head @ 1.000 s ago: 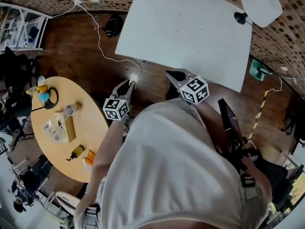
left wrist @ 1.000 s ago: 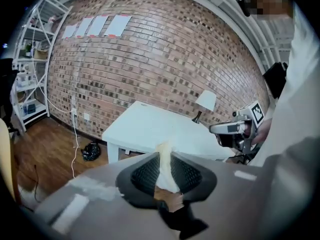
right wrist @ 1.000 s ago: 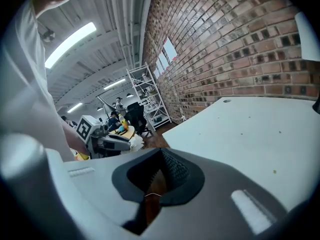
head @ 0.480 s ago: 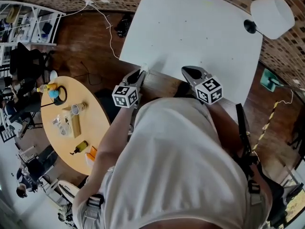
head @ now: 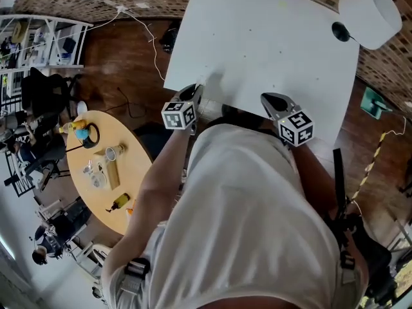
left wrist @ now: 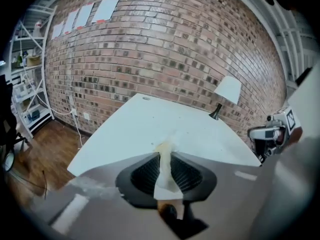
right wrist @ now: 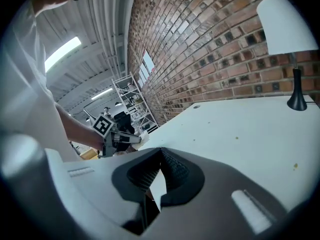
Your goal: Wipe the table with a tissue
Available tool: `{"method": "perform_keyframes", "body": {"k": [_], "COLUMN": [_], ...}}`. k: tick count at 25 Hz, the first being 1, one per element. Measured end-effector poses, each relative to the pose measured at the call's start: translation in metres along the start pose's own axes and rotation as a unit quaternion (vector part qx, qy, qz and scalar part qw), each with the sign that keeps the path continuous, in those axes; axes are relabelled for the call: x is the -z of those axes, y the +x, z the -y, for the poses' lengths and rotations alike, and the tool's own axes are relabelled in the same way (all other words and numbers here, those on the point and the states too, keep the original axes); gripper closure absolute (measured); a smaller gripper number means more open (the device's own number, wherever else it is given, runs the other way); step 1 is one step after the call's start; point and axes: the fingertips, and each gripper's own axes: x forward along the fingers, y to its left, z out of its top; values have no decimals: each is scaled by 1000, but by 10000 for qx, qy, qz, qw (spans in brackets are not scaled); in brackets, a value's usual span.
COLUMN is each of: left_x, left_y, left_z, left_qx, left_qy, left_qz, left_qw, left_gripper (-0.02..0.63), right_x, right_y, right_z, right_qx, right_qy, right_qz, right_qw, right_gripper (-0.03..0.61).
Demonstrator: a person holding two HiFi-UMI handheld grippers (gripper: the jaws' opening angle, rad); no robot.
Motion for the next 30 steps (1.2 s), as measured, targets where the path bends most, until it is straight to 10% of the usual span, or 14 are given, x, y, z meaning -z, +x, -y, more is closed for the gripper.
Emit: {"method": "perform_keyframes", "body": {"k": [16, 22, 30], "left_x": [-31, -21, -2], "left_y": [81, 93, 101], "left_z": [-49, -37, -2], "left_qx": [-353, -236, 315], "left_qy": [1076, 2195, 2601], "left_qz": [-742, -893, -1273], "left_qw": [9908, 9712, 9566], "left_gripper": [545, 551, 560], "right_x": [-19, -21, -16], "right_y": [-21, -16, -17], "right_z": [27, 28, 27], "right_qx": [1151, 1310, 1471], "right_qy": [414, 543, 625], "right_qz": [292, 311, 266], "right_qw": [9921, 9894, 9868], "right_gripper": [571, 571, 571]}}
